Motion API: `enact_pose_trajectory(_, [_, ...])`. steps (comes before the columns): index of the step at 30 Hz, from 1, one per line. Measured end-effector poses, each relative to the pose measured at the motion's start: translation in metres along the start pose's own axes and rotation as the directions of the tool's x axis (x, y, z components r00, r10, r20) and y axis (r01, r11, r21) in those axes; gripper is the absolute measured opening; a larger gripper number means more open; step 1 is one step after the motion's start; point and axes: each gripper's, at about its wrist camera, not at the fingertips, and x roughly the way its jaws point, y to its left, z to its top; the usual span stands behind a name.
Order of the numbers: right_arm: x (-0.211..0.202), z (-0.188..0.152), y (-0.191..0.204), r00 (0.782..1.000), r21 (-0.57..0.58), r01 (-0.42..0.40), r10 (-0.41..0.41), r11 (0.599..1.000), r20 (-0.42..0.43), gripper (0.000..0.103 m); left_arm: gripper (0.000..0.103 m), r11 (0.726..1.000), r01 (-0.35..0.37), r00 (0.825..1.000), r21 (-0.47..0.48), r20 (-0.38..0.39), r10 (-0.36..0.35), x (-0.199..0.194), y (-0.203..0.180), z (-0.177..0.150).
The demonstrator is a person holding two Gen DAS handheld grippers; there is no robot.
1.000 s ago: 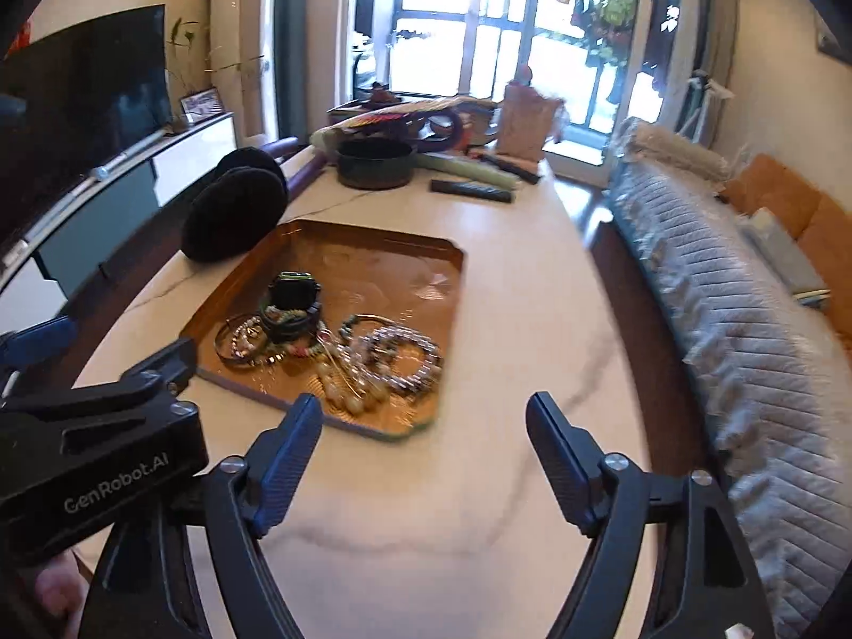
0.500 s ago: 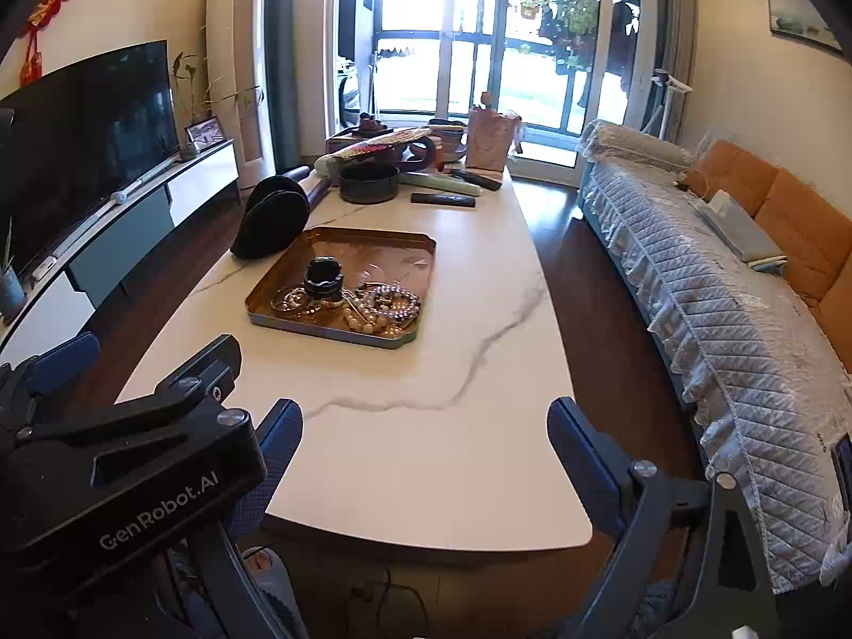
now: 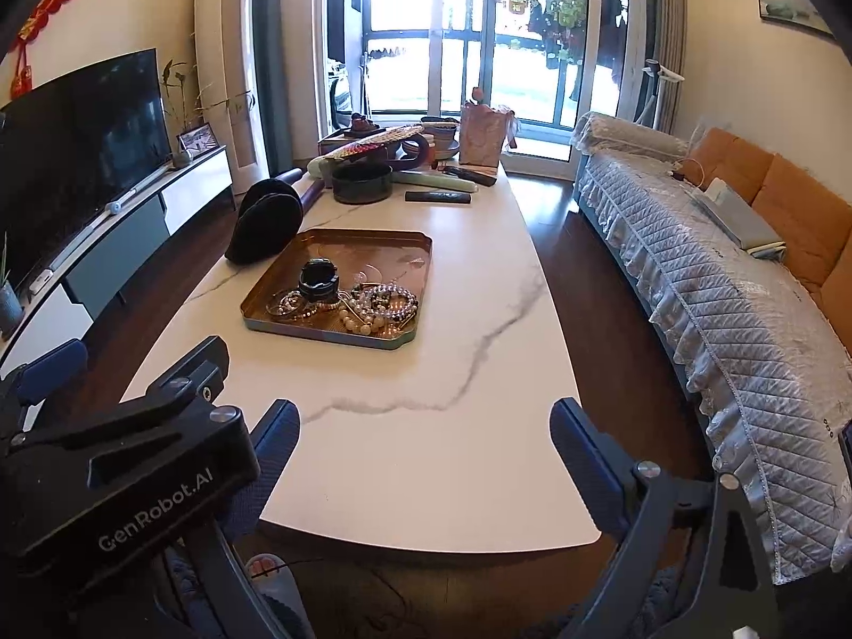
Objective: Organize jewelry
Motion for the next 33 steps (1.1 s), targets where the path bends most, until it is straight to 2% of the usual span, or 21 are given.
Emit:
enact_pose_trajectory(5, [0.0053,0.0002,0.0035,1.0,-0.011,-0.004,0.004,1.0,0.006,0.096,0.101,1.0,0.02,1.0,0.022,0.016,-0.02,-0.0008,-0.0039,-0.0013])
enact_pose_trajectory(8, [0.0071,-0.0003,0.0043,1.0,-0.014,0.007,-0.007,1.0,0.009,0.096,0.101,1.0,0.005,1.0,0.026,0.028,-0.006,-0.0018,-0.0059,-0.0012])
enact_pose_trajectory(13, [0.0088,-0.0001,0.0026,1.0,-0.003,-0.001,0.001,1.0,0.008,0.096,0.101,0.999,0.025,1.0,0.026,0.014,-0.026,0.0015,-0.0067,-0.001])
enact_pose_trajectory(22, [0.009,-0.0006,0.0009,1.0,-0.011,0.004,-0.004,1.0,0.013,0.096,0.102,1.0,-0.002,1.0,0.024,0.027,0.001,0.0011,-0.0068,-0.0006])
enact_pose_trajectory(33, [0.0084,-0.0011,0.0016,1.0,-0.013,0.006,-0.006,1.0,0.015,0.096,0.102,0.999,0.009,1.0,0.033,0.029,-0.01,-0.0012,-0.0055,0.0013])
